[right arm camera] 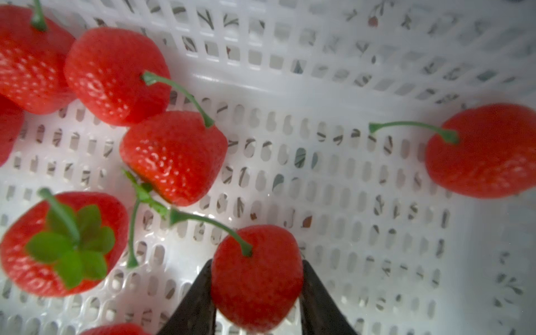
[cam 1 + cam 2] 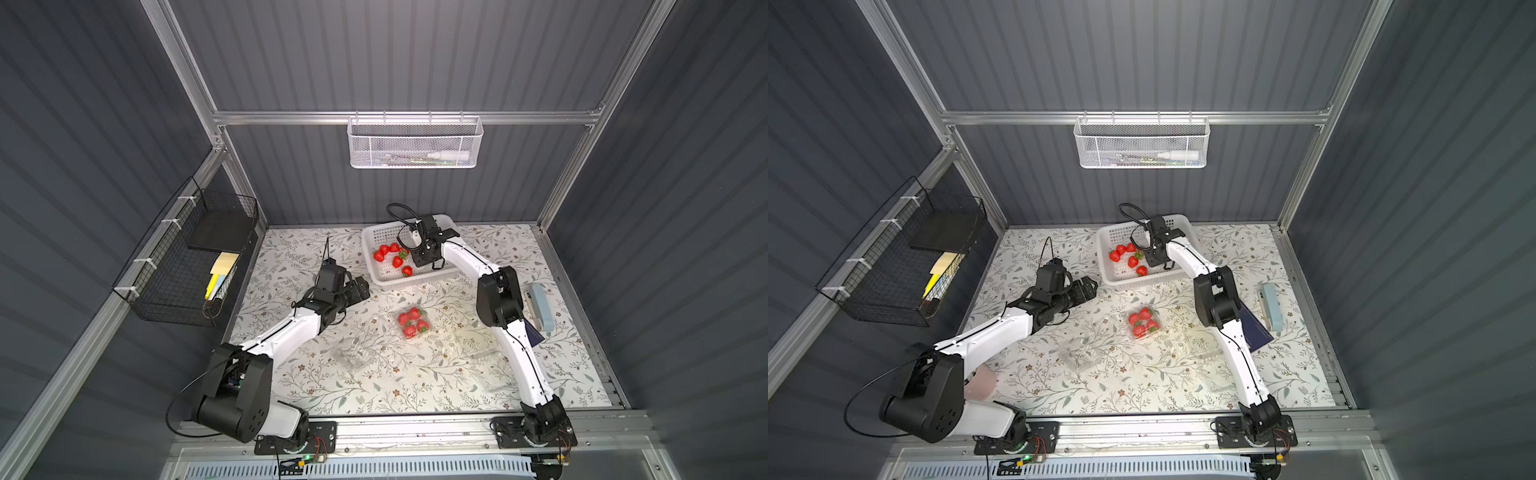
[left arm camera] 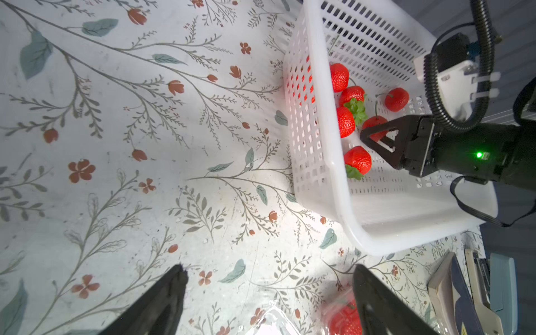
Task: Pack strawberries into containers
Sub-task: Pick up the strawberry from the basket, then place the strawberry in the packing box.
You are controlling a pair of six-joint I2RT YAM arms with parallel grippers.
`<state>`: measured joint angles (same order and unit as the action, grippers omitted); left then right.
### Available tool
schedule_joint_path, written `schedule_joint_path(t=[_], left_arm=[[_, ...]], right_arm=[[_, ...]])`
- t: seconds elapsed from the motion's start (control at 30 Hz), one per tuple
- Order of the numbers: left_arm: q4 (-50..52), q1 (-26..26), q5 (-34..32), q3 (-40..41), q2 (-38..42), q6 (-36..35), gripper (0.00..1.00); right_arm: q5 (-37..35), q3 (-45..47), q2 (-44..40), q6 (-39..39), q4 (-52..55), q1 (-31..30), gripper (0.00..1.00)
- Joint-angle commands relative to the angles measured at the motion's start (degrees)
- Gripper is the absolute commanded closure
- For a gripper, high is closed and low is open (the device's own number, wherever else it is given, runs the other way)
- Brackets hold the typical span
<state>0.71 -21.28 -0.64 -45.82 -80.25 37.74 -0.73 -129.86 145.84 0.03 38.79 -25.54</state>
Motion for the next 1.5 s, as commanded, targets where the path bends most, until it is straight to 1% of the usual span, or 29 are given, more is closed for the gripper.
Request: schedule_joint_path(t=[0.0, 0.1, 0.2, 0.27, 0.37, 0.43, 0.5, 0.57, 0.63, 0.7, 0.8, 1.03, 1.17, 1.3, 1.47], left_arm=[[1.5, 0.3, -2.2, 0.9, 2.0, 1.6, 0.09], [1.8, 0.3, -4.0, 0.8, 2.4, 2.1, 0.08], [2.3, 0.6, -5.8, 0.2, 2.4, 2.9, 0.07], [2.3, 1.1, -6.7, 0.2, 3.0, 3.6, 0.06], [2.0, 2.3, -7.5, 0.3, 4.6, 4.3, 0.06], [3.1, 3.5, -8.4, 0.2, 5.9, 4.7, 0.06], [4.0, 4.9, -9.3, 0.5, 7.3, 5.1, 0.05], [4.5, 6.8, -9.4, 1.3, 8.5, 5.6, 0.04], [4.5, 8.8, -9.1, 2.5, 9.7, 6.0, 0.03], [4.3, 10.9, -8.1, 3.2, 10.2, 6.0, 0.02], [3.2, 13.2, -6.3, 3.8, 10.7, 5.4, 0.02], [2.8, 14.2, -5.0, 3.7, 12.2, 4.9, 0.02], [3.1, 14.3, -5.2, 4.2, 13.9, 5.0, 0.02], [3.4, 14.6, -5.2, 4.5, 14.1, 4.9, 0.02], [3.2, 14.6, -4.8, 5.1, 14.5, 4.8, 0.02]], right_arm=[[2.7, 3.5, -6.6, 1.6, -3.0, 0.2, 0.90], [6.1, 7.1, -12.1, 3.1, -2.9, 0.2, 0.94], [9.4, 11.8, -18.5, 5.1, -2.7, -0.2, 0.94], [9.8, 16.5, -23.4, 5.6, -3.4, -1.5, 0.95], [11.2, 25.9, -31.9, 6.2, -5.8, -4.6, 0.95], [11.8, 32.1, -37.6, 5.7, -9.1, -7.9, 0.95], [13.0, 36.5, -41.1, 6.9, -10.1, -11.1, 0.95], [16.5, 39.8, -43.0, 9.8, -10.6, -13.6, 0.95], [23.2, 43.4, -44.3, 13.2, -12.5, -16.7, 0.95], [26.0, 46.0, -44.6, 14.1, -14.6, -19.9, 0.95], [29.0, 47.1, -43.3, 14.1, -14.3, -24.2, 0.95], [33.7, 45.0, -35.7, 13.9, -10.3, -30.2, 0.96], [33.4, 42.8, -32.5, 12.9, -7.1, -32.6, 0.96], [34.9, 41.4, -30.0, 12.1, -6.4, -34.2, 0.96], [32.9, 37.4, -25.6, 10.1, -2.3, -36.4, 0.95]])
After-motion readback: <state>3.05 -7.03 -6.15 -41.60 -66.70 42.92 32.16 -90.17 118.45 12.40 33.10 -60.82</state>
